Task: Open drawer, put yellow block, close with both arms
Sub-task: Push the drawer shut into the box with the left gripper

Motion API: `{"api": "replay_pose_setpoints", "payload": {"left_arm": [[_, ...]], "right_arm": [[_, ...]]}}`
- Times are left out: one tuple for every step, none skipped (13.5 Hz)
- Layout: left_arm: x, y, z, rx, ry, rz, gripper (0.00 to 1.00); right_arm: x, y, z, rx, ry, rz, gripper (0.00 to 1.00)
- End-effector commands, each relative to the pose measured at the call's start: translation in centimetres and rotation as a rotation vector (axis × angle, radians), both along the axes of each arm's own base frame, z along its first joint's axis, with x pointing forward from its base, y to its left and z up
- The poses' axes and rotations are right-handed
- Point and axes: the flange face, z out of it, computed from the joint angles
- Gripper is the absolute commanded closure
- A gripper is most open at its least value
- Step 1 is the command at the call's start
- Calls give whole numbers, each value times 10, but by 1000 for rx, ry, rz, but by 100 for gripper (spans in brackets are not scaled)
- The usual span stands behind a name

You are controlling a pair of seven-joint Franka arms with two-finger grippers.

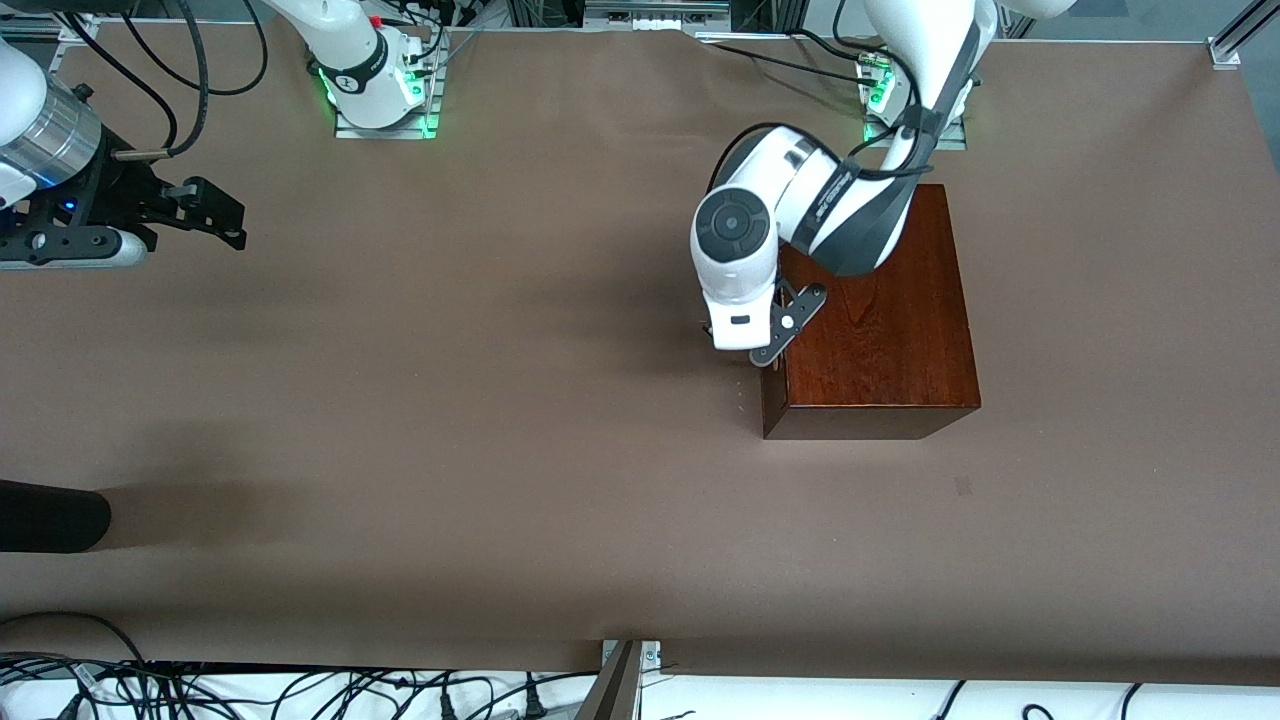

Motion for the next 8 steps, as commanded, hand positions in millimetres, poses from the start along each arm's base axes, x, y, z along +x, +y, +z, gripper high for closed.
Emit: {"api": "replay_pose_setpoints", "payload": {"left_arm": [[-23,-1,67,-44,-34,-51,49],[-24,4,89,-64,-58,-46,11],[-24,13,111,-85,-82,-45,8],[-25,22,128,-100,-91,-75,0],[-20,40,140,-107,-85,-109,0],[-15,60,155,-118,-88,-148,0],[-10,80,168,-124,-91,-184,0],[-4,101,179,-130,-91,-214,0]], "right_arm": [[3,0,6,-1,-10,-10,0],[3,0,6,-1,-10,-10,0],[3,0,7,0,-16,-10,0],[5,0,7,2,-28,-12,0],[7,-1,9,4,-46,-14,0],[9,-1,10,7,-64,-14,0],[11,1,8,7,-64,-13,0],[11,3,7,9,-63,-8,0]]}}
